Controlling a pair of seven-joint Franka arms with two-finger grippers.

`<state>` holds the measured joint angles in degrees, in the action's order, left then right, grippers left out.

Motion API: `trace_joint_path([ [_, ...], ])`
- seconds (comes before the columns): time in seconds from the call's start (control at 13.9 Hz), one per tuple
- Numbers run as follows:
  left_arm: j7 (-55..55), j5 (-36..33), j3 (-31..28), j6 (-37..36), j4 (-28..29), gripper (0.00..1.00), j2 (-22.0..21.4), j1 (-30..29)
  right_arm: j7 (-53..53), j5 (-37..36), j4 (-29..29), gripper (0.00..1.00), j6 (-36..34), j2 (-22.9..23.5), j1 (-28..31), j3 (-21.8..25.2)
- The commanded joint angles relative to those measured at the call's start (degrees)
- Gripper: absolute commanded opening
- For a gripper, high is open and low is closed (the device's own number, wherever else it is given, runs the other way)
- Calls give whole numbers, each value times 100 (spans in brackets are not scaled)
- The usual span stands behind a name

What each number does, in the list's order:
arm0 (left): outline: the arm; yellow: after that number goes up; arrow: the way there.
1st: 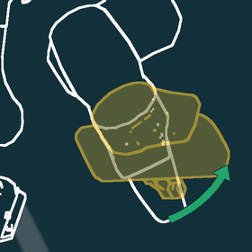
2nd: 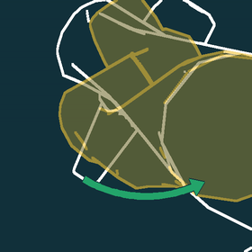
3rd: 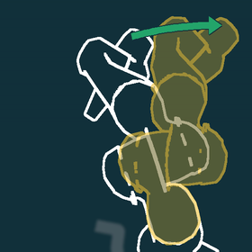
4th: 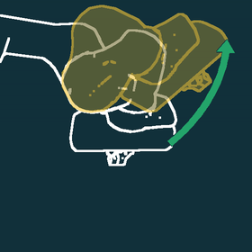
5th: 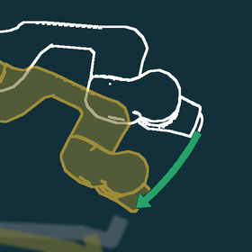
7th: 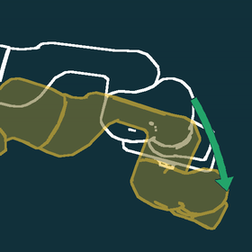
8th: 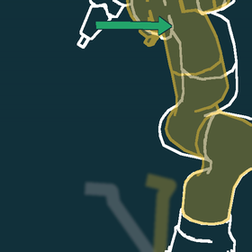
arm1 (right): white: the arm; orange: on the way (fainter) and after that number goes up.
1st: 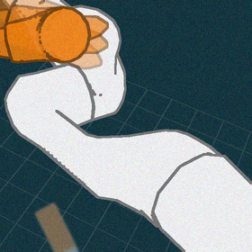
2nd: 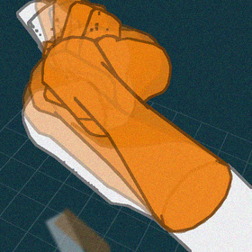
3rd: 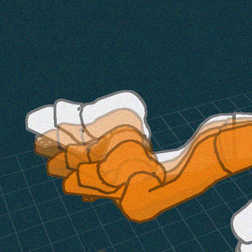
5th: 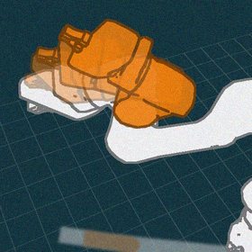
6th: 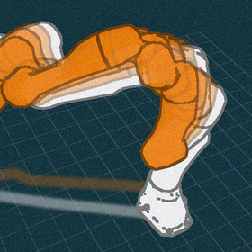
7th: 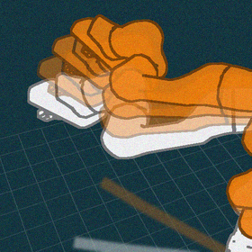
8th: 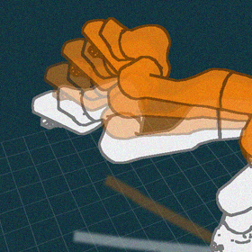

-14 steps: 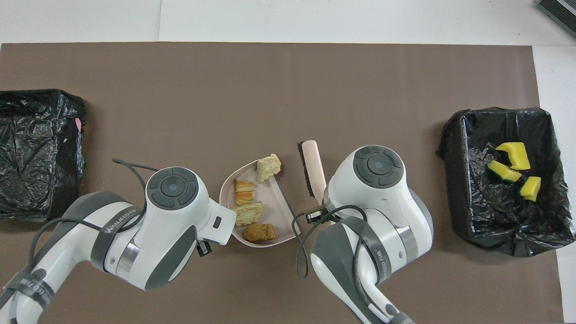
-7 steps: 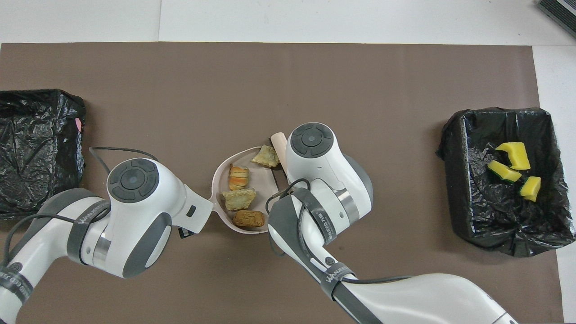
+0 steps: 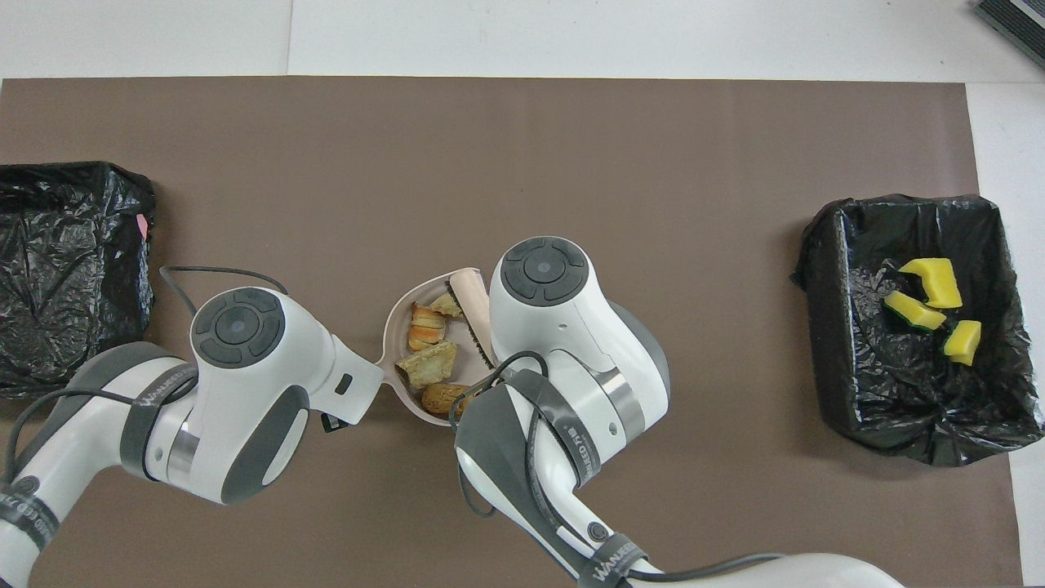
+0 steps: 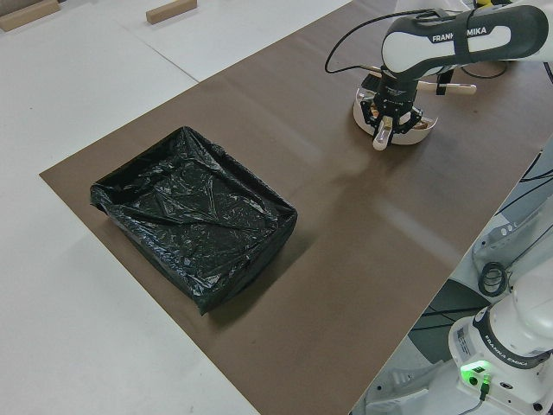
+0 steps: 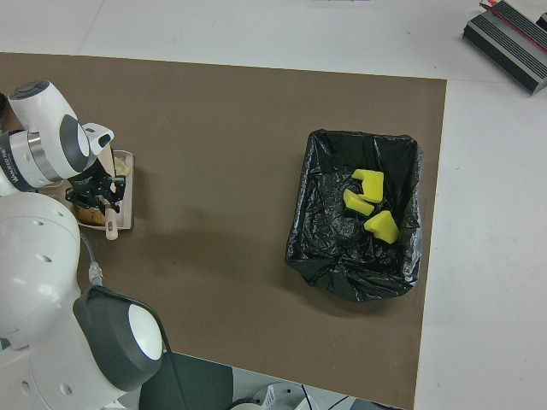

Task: Sweep and dump trash in bin
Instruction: 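Carry the dustpan with the left gripper to the bin while the right gripper withdraws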

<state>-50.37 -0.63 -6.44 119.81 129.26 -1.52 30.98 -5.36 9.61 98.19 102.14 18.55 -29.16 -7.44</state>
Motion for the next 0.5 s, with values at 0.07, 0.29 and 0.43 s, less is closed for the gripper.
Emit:
trace_joint_path([
  [0.07, -638, 509, 3, 166, 117, 0, -86, -206, -421, 103, 175, 0, -728, -517, 568, -3],
  [0.29, -1483, 932, 3, 227, 91, 0, -42, -522, -1420, 50, 279, 0, -1152, -1001, 578, 6],
  [0.43, -2001, 1291, 3, 227, 65, 0, 2, -724, -2054, -20, 857, 0, -943, -1352, 386, -12],
])
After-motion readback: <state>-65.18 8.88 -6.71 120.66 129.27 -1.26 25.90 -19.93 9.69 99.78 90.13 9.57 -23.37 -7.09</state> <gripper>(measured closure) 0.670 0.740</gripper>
